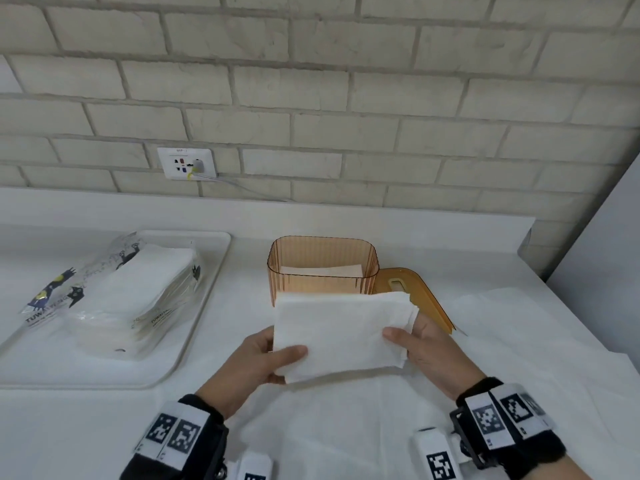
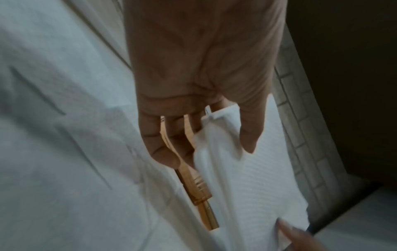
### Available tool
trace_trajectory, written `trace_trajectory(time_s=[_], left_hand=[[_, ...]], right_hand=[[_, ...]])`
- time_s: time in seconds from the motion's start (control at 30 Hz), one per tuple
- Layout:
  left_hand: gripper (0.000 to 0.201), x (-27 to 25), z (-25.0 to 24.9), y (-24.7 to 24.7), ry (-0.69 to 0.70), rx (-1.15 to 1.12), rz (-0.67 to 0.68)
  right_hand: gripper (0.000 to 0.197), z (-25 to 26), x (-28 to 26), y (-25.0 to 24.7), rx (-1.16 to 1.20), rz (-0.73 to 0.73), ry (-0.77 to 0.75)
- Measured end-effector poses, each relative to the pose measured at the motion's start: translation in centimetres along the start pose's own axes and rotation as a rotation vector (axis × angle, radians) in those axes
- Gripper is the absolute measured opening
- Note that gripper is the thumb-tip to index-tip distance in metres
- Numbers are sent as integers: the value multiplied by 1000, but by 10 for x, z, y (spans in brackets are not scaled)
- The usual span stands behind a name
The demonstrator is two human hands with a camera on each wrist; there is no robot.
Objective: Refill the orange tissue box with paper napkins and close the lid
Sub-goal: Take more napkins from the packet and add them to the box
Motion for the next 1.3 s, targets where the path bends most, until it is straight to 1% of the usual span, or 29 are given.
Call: trace_trajectory(time_s=[0.07,0.1,0.13,0.23,0.3,0.33,0.43,0.53,0.57,0.67,0.7,0.77,0.8,0.9,0.97,1.0,1.07,1.17,1.23,1.3], left_hand=[[30,-2,-4,5,37,102,17],[25,-2,-6,6,56,139,17],[25,0,-4,7,70,170,25],[32,2,6,7,42,245,58],[38,1,11,10,32,292,101],[39,1,12,11,33,305,113],[39,4,7,16,70,314,99],[55,6,2,16,128,286,53],[57,5,3,13,129,281,35],[48,3,6,9,120,286,31],[50,2,5,7,126,276,24],[55,2,-3,4,158,229,-19],[53,2,-8,2,180,210,-45],[29,2,-19,-2,241,227,-88],[19,1,-19,0,277,284,-54],[20,2,-16,1,277,311,-36],[27,1,-11,4,261,355,-18],[35,1,-9,3,276,380,-33],[33,-1,-14,2,282,333,-61],[22,-3,-23,-1,295,250,-119]], right_hand=[[25,4,-1,1,-129,6,-36],[25,6,-2,1,-167,13,-51],[26,5,-3,1,-184,23,-56],[38,-14,-7,-4,-180,55,13],[42,-26,-9,-4,-213,83,58],[43,-29,-9,-2,-244,94,56],[42,-20,-5,9,-333,107,-12],[41,-14,-5,11,-347,85,-35],[42,-14,-6,12,-365,87,-44],[41,-14,-10,12,-464,131,-91],[40,-11,-10,12,-475,129,-104],[36,-2,-7,10,-441,93,-126],[36,3,-5,7,-417,72,-139],[44,10,-1,1,-406,43,-159],[47,0,-1,2,-449,94,-110],[48,-7,0,3,-481,121,-80],[48,-15,1,4,-515,141,-59],[34,-12,6,3,-493,79,-79],[31,1,7,3,-418,46,-112],[32,16,8,0,-290,11,-153]])
Point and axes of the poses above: each hand's wrist, its own x-axis towards the middle knuckle, its own y-axis out of the palm, z = x × y, the point moved 7 cm from there along x, towards the middle knuckle, and after that the axes turned 12 degrees about -z, right-handed, at the moved point
